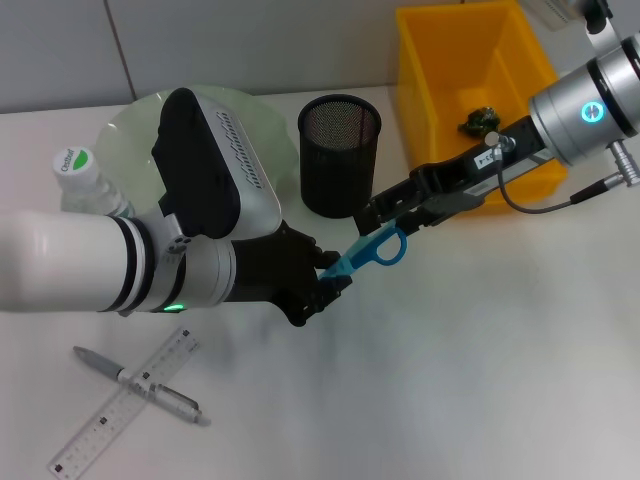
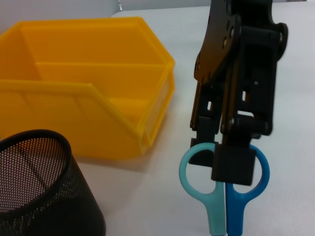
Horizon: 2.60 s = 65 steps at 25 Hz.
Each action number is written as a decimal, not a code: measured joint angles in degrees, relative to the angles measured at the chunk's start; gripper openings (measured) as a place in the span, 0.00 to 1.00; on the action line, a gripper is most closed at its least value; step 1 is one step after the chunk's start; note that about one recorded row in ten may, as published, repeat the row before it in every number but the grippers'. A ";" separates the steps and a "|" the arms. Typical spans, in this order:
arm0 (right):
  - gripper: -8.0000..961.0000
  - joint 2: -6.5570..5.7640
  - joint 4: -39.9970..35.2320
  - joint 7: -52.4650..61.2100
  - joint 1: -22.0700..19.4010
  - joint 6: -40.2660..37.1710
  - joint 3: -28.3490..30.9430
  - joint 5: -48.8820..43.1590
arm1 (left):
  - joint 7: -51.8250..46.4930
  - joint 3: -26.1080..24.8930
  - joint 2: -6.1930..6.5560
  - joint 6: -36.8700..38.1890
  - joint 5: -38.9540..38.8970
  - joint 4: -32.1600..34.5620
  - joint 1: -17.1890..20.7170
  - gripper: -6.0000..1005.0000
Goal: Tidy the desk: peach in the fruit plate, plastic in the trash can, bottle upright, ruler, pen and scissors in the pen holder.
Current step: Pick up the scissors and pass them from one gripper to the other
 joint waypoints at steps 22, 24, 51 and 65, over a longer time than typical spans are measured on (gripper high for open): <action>0.68 0.89 0.15 -0.46 -0.08 1.41 -0.11 -0.33 | -1.63 -0.62 0.00 -0.74 -2.09 -2.29 -1.61 0.34; 0.66 0.89 0.16 -0.48 -0.09 1.41 -0.11 -0.34 | -1.72 -0.62 0.00 -0.74 -2.18 -2.41 -1.78 0.34; 0.17 0.85 1.21 -1.11 -0.23 2.00 -0.11 -0.41 | -2.30 -0.63 0.00 -0.81 -3.08 -2.72 -2.36 0.35; 0.11 0.96 1.38 -2.88 -1.05 2.12 0.05 0.06 | -2.15 -0.36 0.00 -0.82 -3.53 -2.67 -2.37 0.35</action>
